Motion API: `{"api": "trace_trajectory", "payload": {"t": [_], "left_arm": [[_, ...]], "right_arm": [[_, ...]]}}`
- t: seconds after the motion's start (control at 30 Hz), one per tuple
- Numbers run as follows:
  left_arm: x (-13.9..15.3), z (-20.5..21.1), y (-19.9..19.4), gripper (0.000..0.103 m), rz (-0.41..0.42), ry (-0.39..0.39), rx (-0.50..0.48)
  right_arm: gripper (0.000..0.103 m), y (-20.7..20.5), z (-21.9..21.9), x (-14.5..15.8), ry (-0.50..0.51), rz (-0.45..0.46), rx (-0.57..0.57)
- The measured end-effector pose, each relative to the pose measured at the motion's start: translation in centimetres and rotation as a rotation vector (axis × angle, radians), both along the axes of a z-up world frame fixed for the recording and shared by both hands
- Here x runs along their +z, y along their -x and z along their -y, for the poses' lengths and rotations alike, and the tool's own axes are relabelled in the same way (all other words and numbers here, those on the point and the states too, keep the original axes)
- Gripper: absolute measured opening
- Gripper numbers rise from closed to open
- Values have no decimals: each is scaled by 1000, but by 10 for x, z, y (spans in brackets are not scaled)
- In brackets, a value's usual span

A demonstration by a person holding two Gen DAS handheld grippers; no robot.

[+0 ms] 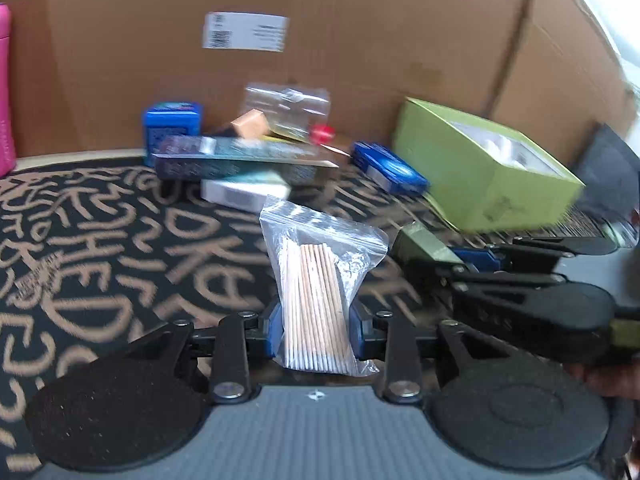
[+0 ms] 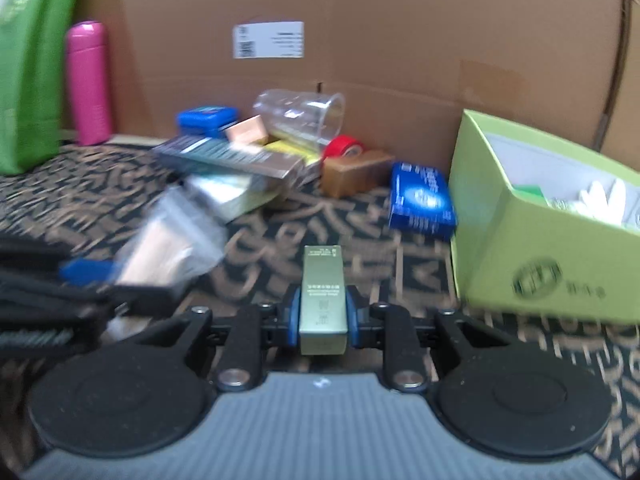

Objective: Organize objects
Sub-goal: 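Grasp the cotton swab bag with the left gripper while the right grasps the olive box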

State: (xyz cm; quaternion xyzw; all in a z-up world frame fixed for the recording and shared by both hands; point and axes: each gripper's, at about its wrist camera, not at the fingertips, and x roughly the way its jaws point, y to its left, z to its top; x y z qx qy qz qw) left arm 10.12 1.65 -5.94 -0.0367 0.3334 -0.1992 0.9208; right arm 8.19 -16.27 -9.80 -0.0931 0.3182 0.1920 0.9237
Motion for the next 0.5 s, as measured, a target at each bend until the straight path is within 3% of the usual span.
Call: {"api": "trace_trajectory", "payload": {"t": [0.1,0.17,0.2,0.23,0.33,0.4,0.5], "left_arm": [[0,13,25,34,7,-19,-68],[0,24,34,45,29,-50,-78],[0,29,37,59,40,-64,-75],[1,32,38,66,55,-73,-67],[1,37,35,62,65,-102,-61],[2,38,31,50,50,-102,-76],[1,39,31,52,42,-120,-58]], "right_arm": [[23,40,18,3,-5,-21,27],[24,59,28,3,-4,-27,36],[29,69,31,2,-5,-21,34],[33,74,33,2,-3,-17,30],[38,82,40,2,-9,3,13],[38,80,43,2,-28,2,15],[38,76,44,2,-44,3,25]]}}
